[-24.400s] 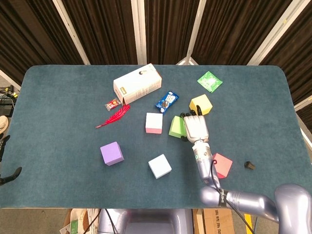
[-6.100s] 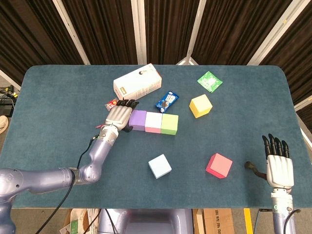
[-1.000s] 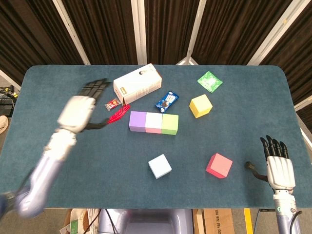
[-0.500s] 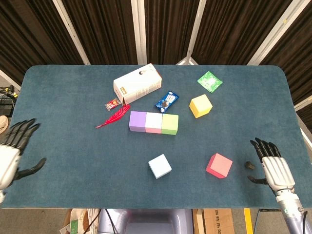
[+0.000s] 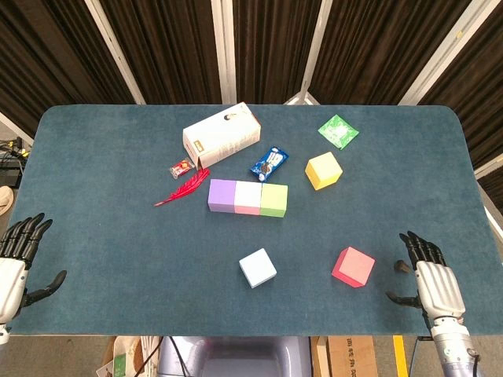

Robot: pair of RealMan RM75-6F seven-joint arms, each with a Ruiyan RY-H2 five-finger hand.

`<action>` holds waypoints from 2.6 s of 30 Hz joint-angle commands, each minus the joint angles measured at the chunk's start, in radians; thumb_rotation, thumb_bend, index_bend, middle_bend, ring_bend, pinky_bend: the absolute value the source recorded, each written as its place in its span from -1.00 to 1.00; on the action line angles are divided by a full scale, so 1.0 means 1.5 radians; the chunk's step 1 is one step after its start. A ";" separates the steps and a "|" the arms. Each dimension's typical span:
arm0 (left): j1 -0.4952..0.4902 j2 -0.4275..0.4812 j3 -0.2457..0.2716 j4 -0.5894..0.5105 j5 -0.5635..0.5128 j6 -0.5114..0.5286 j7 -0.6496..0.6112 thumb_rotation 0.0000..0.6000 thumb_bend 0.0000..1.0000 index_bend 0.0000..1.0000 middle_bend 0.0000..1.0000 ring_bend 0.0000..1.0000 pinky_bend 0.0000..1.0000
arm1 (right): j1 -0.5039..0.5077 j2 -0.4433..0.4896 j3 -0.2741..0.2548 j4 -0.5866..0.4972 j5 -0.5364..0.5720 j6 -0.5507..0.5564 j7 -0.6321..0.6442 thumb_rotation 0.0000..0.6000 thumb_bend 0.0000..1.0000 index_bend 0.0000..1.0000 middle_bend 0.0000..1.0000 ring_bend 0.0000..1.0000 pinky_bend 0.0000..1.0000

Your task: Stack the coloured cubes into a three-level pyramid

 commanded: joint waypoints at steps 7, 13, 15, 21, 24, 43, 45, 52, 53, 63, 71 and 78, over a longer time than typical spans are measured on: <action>0.005 -0.015 -0.016 0.010 -0.015 0.003 0.009 1.00 -0.32 -0.91 -0.99 -1.00 -1.00 | 0.032 -0.055 0.027 -0.045 0.077 0.015 -0.099 1.00 -0.80 -1.00 -1.00 -1.00 -1.00; 0.004 -0.022 -0.024 0.018 -0.023 -0.002 0.016 1.00 -0.32 -0.91 -0.99 -1.00 -1.00 | 0.080 -0.064 0.078 -0.052 0.124 0.011 -0.149 1.00 -0.80 -1.00 -1.00 -1.00 -1.00; 0.004 -0.026 -0.028 0.021 -0.028 -0.003 0.022 1.00 -0.32 -0.91 -0.99 -1.00 -1.00 | 0.109 -0.066 0.106 -0.045 0.151 0.001 -0.169 1.00 -0.80 -1.00 -1.00 -1.00 -1.00; 0.001 -0.049 -0.035 0.031 -0.020 0.000 0.029 1.00 -0.32 -0.91 -0.99 -1.00 -1.00 | 0.210 -0.055 0.171 0.038 0.221 -0.103 -0.192 1.00 -0.80 -1.00 -1.00 -1.00 -1.00; -0.002 -0.063 -0.037 0.041 -0.015 0.000 0.026 1.00 -0.32 -0.91 -0.99 -1.00 -1.00 | 0.253 -0.048 0.183 0.095 0.238 -0.168 -0.193 1.00 -0.80 -1.00 -1.00 -1.00 -1.00; -0.003 -0.123 -0.054 0.069 -0.029 0.003 0.017 1.00 -0.31 -0.92 -0.98 -1.00 -1.00 | 0.448 -0.107 0.186 0.525 0.118 -0.493 0.003 1.00 -0.80 -1.00 -1.00 -1.00 -1.00; -0.002 -0.130 -0.056 0.072 -0.031 0.005 0.027 1.00 -0.31 -0.92 -0.97 -1.00 -1.00 | 0.455 -0.123 0.180 0.561 0.077 -0.500 0.039 1.00 -0.80 -1.00 -1.00 -1.00 -1.00; 0.003 -0.156 -0.067 0.086 -0.042 0.019 0.051 1.00 -0.31 -0.92 -0.96 -1.00 -1.00 | 0.472 -0.176 0.159 0.670 -0.065 -0.476 0.217 1.00 -0.80 -0.95 -0.99 -1.00 -1.00; 0.003 -0.159 -0.067 0.088 -0.043 0.019 0.054 1.00 -0.31 -0.92 -0.96 -1.00 -1.00 | 0.475 -0.183 0.153 0.684 -0.083 -0.470 0.244 1.00 -0.80 -0.94 -0.99 -1.00 -1.00; 0.002 -0.169 -0.067 0.095 -0.051 0.006 0.071 1.00 -0.31 -0.93 -0.96 -1.00 -1.00 | 0.508 -0.232 0.108 0.763 -0.157 -0.461 0.361 1.00 -0.80 -0.93 -0.99 -1.00 -1.00; 0.001 -0.172 -0.069 0.099 -0.055 0.001 0.069 1.00 -0.31 -0.93 -0.96 -1.00 -1.00 | 0.533 -0.275 0.084 0.823 -0.174 -0.464 0.394 1.00 -0.80 -0.82 -0.96 -1.00 -1.00; 0.003 -0.176 -0.073 0.100 -0.056 0.007 0.068 1.00 -0.31 -0.93 -0.95 -1.00 -1.00 | 0.544 -0.304 0.068 0.863 -0.177 -0.464 0.410 1.00 -0.80 -0.75 -0.89 -0.97 -1.00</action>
